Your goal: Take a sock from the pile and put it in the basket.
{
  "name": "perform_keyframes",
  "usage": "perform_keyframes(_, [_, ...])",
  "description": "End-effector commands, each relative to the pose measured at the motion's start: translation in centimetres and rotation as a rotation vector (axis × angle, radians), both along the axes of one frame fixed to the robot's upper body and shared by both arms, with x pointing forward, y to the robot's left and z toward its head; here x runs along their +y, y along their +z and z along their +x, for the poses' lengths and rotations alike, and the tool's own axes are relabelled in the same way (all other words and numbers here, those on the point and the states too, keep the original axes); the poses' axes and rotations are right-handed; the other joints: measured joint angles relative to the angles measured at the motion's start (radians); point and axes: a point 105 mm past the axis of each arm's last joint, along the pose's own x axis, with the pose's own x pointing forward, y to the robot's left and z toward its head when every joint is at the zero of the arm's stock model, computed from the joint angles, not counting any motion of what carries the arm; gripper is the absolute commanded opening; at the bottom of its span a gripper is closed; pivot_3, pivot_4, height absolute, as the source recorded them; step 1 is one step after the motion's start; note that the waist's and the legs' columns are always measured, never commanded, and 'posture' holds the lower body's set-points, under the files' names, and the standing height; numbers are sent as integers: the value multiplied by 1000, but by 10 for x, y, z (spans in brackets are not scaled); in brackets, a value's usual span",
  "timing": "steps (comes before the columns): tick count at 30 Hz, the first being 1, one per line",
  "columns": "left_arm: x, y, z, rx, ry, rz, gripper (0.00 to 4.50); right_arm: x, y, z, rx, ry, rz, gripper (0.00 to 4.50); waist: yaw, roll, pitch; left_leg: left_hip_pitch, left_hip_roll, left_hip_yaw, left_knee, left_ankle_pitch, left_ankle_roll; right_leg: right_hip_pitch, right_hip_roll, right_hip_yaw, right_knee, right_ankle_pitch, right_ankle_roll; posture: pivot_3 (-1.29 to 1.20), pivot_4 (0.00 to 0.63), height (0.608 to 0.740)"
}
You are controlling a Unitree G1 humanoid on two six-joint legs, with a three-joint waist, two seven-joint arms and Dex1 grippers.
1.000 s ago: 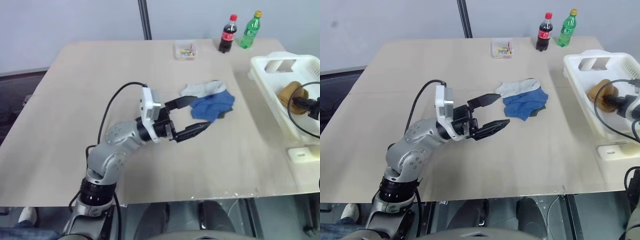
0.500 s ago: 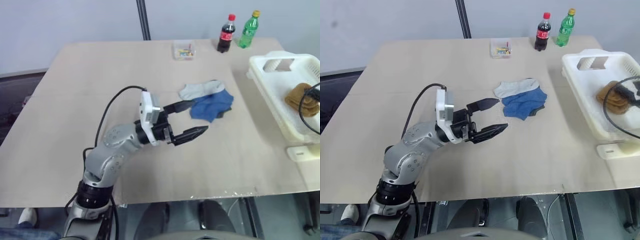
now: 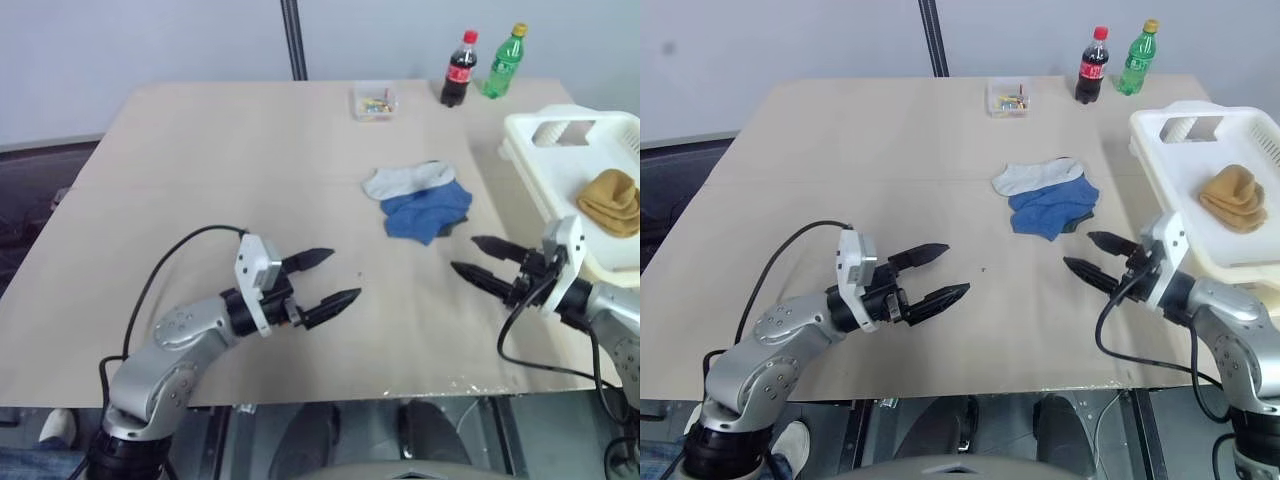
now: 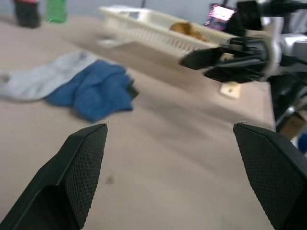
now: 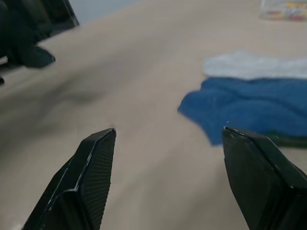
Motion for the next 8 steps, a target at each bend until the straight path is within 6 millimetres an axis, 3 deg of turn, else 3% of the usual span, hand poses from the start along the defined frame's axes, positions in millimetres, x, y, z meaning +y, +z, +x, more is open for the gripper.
perform_keyframes(1, [19, -7, -7, -29, 128, 89, 4500, 4, -5, -9, -55, 17, -17, 3634, -4, 0, 0, 1, 0, 0, -1, 0, 0, 0, 0, 1, 0, 0, 0, 0, 150, 740])
perform_keyframes(8, [43, -9, -23, -25, 206, 140, 4500, -12, -22, -17, -55, 21, -28, 3634, 1, 0, 0, 1, 1, 0, -1, 0, 0, 0, 0, 0, 0, 0, 0, 0, 150, 740])
